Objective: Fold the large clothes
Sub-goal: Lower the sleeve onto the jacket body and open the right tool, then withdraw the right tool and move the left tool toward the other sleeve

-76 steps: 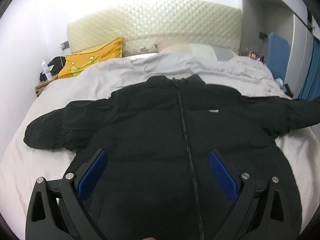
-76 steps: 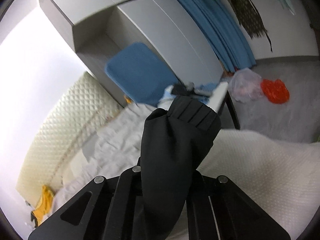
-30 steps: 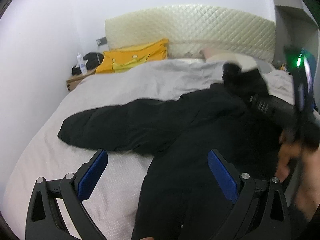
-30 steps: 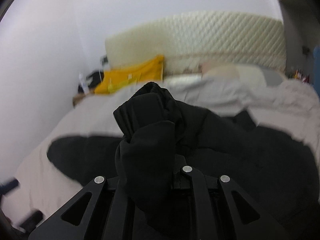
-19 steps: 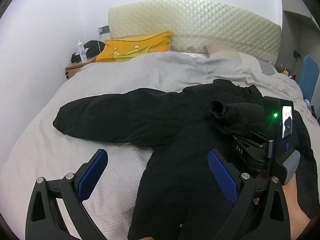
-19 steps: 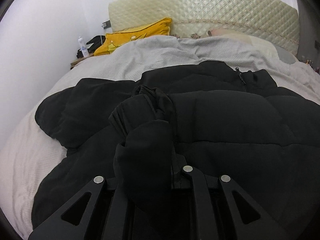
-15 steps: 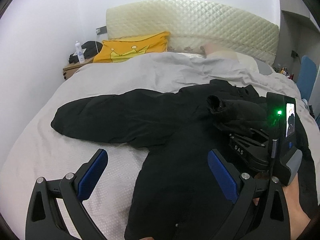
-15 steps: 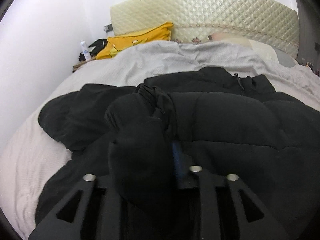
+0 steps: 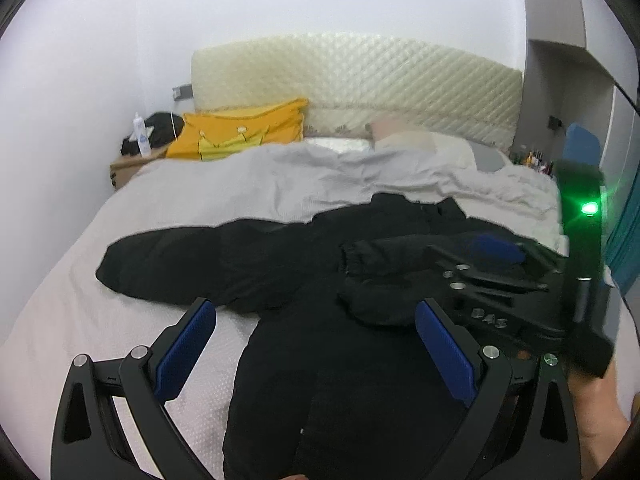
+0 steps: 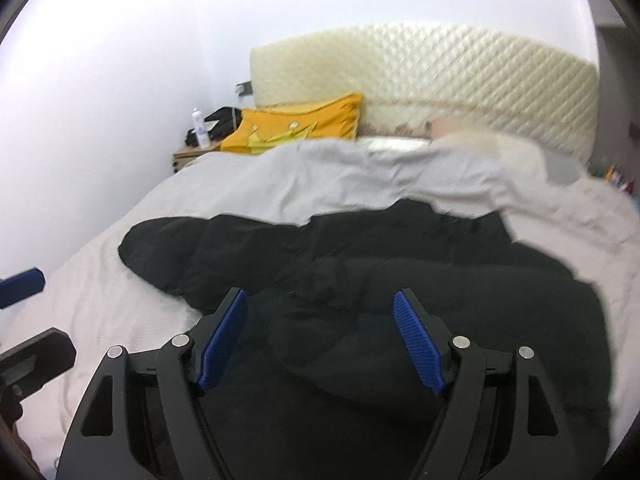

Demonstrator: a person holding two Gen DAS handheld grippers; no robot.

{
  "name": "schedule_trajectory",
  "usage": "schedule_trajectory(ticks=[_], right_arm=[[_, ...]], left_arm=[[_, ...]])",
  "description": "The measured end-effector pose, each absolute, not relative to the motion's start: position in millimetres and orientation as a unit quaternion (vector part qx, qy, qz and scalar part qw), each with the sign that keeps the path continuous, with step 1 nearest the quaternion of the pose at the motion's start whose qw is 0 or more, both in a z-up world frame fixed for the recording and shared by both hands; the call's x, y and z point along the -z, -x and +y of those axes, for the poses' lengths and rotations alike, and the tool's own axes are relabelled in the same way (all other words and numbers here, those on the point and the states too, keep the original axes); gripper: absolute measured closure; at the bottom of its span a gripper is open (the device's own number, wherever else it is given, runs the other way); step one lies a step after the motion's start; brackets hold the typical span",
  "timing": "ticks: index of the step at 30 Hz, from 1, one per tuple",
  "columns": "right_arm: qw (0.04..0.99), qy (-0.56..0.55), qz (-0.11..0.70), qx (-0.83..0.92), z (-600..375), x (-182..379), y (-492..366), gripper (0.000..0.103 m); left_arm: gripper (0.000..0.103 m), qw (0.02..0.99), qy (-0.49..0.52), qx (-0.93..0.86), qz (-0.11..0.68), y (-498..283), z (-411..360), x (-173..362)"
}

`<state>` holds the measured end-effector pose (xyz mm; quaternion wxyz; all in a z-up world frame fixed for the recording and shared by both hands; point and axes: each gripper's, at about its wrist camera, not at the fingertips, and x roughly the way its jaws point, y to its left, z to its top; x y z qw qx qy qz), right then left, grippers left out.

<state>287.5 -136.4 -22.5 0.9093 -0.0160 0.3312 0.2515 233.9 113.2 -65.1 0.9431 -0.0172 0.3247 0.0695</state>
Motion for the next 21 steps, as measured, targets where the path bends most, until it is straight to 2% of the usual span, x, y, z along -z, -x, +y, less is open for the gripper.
schedule_trajectory(ticks=[9, 21], right_arm=[[0.954, -0.006, 0.252, -0.164, -216.7, -52.0, -240.9, 0.026], [0.967, -0.030, 0.225, -0.116, -307.5, -54.9, -166.3, 0.026]], left_arm=[[0.003, 0.959, 0.020, -0.045, 0.280, -192.9, 84.4, 29.5], [0.003, 0.960, -0.004, 0.000, 0.281, -174.5, 26.9, 44.2]])
